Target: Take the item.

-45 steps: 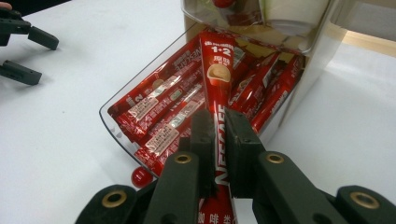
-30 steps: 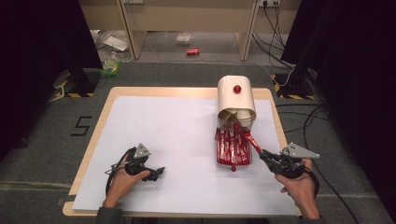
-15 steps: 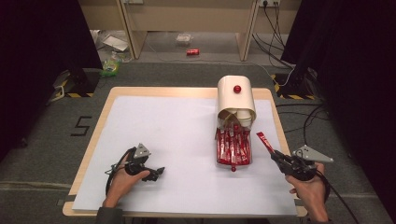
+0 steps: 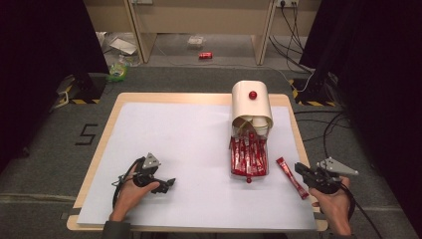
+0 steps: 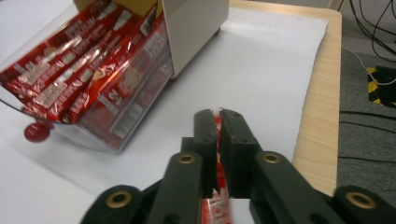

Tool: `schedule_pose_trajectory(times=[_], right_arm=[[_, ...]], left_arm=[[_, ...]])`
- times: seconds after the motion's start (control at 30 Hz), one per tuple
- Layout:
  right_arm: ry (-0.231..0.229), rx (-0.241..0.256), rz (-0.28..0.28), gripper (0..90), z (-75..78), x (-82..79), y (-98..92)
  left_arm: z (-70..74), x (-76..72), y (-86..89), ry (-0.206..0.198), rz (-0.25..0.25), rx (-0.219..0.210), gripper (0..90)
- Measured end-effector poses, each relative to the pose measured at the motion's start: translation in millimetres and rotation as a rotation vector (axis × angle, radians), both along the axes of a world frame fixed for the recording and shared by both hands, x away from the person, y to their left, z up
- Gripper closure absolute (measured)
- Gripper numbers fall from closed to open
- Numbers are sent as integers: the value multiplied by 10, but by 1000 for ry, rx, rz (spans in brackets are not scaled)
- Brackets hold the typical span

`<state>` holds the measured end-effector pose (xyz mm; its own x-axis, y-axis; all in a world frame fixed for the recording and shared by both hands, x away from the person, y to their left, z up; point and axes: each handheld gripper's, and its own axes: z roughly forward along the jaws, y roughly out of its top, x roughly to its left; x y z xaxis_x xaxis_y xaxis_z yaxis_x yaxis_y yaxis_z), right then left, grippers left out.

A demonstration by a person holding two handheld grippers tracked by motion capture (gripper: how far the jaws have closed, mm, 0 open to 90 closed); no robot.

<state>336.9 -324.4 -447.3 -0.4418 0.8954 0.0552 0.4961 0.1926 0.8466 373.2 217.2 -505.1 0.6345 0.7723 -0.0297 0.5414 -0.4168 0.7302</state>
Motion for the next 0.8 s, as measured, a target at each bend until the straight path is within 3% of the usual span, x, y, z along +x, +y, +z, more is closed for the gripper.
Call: schedule_pose_trajectory(times=[0.2,0.8], right_arm=[[41,-25,5,899,-113,26,0],[29,-12,5,872,-92,23,9]], left_arm=[[0,0,0,0,0,1,0],[0,0,1,0,0,0,0]])
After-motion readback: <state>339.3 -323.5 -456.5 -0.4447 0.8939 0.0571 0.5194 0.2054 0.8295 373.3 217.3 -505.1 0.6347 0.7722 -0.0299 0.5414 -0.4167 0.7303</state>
